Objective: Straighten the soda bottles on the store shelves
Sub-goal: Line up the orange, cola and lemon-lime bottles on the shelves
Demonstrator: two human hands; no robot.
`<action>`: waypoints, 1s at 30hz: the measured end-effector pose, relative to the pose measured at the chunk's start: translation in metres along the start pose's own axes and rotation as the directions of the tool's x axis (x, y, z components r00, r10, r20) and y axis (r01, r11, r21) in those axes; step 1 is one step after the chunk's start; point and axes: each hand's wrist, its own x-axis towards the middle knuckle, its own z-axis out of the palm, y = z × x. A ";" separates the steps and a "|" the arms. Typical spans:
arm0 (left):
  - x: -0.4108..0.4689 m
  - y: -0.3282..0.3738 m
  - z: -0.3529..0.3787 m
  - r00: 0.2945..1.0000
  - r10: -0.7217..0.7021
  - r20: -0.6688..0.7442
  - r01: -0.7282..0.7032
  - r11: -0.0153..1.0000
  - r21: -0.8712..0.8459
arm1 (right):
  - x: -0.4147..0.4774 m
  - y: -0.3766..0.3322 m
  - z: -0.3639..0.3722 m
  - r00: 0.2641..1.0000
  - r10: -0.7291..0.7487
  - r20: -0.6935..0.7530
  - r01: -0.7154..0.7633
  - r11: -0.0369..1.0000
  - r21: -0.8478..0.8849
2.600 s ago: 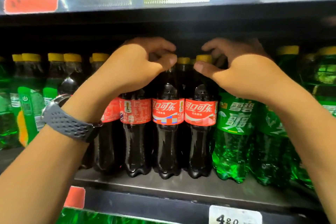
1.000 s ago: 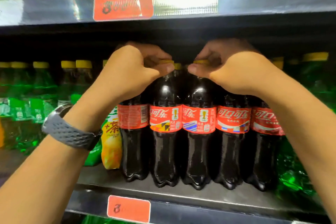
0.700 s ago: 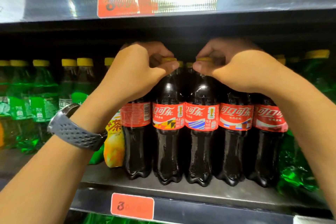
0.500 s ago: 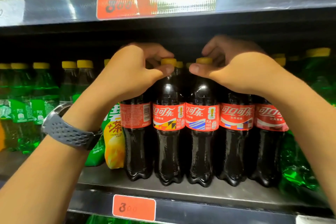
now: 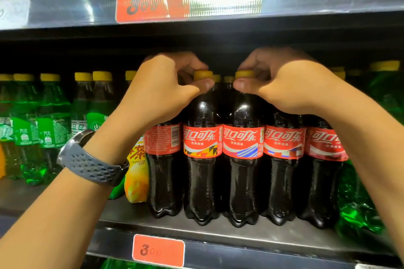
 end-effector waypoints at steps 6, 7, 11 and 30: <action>-0.001 0.004 0.002 0.998 -0.043 -0.051 0.045 0.998 0.032 | -0.001 0.001 0.001 1.000 -0.027 0.002 0.027 0.999 -0.018; -0.001 0.004 0.002 0.997 -0.045 -0.066 0.048 0.998 0.041 | -0.001 0.001 0.002 0.999 -0.031 -0.008 0.031 0.999 -0.031; -0.002 0.005 0.004 0.996 -0.034 -0.085 0.039 0.997 0.065 | -0.004 0.000 0.001 0.998 -0.056 -0.022 0.055 0.997 -0.061; -0.014 -0.077 -0.069 0.990 -0.137 0.038 0.126 0.968 0.219 | 0.009 -0.065 0.024 0.958 -0.198 -0.207 0.174 0.976 -0.130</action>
